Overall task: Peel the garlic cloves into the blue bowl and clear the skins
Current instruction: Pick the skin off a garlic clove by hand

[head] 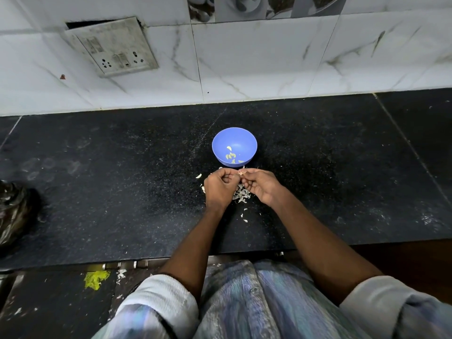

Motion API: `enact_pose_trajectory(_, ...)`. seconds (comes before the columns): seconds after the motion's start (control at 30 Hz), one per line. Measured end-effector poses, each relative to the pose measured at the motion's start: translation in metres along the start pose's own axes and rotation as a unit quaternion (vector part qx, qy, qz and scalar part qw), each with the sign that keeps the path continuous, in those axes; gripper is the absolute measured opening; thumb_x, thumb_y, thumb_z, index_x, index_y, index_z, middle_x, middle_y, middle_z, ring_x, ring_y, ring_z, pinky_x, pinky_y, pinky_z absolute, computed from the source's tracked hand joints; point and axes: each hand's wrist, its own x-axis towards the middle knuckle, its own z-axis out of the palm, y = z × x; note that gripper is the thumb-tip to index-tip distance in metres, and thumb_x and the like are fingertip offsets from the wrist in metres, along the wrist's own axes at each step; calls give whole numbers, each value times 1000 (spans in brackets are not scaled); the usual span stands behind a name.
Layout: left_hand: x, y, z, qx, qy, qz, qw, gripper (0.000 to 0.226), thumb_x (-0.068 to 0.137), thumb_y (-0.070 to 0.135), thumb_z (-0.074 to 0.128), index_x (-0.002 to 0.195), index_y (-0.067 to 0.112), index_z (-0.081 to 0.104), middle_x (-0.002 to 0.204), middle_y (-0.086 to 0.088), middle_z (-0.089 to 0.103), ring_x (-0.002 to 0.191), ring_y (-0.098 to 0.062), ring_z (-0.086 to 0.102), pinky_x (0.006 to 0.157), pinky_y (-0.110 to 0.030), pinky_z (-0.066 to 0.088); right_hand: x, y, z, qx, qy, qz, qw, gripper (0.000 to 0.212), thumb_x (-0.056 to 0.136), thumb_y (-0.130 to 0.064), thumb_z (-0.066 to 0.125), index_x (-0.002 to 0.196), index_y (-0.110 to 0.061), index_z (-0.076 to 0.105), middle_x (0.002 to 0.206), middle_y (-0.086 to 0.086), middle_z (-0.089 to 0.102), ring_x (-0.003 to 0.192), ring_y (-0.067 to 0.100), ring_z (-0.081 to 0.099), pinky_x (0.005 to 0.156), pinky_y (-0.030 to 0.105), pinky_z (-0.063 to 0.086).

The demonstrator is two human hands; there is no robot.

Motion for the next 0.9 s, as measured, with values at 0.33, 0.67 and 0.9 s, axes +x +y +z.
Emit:
enact_pose_trajectory(0.33, -2, -1, 0, 16, 8, 50, 999, 5, 89, 14, 77, 92, 17, 79, 80, 9, 76, 71, -8, 71, 69, -22, 59, 2, -1, 1, 58, 9, 15, 998, 14, 97, 5, 59, 102, -2, 70, 72, 7, 74, 60, 10, 69, 59, 20, 57)
enact_pose_trajectory(0.67, -4, 2, -1, 90, 12, 135, 987, 16, 91, 24, 80, 106, 21, 84, 90, 5, 76, 77, -10, 71, 70, -34, 60, 4, 0, 3, 68, 14, 20, 997, 14, 96, 7, 60, 98, -3, 70, 73, 5, 72, 67, 10, 66, 60, 20, 56)
enact_pose_trajectory(0.9, -7, 5, 1, 164, 26, 153, 974, 15, 88, 26, 71, 82, 18, 82, 72, 1, 70, 63, -17, 62, 58, -38, 54, 3, 4, -1, 37, 2, 15, 999, 14, 94, 6, 61, 93, -2, 72, 78, 7, 73, 76, 15, 65, 76, 26, 55)
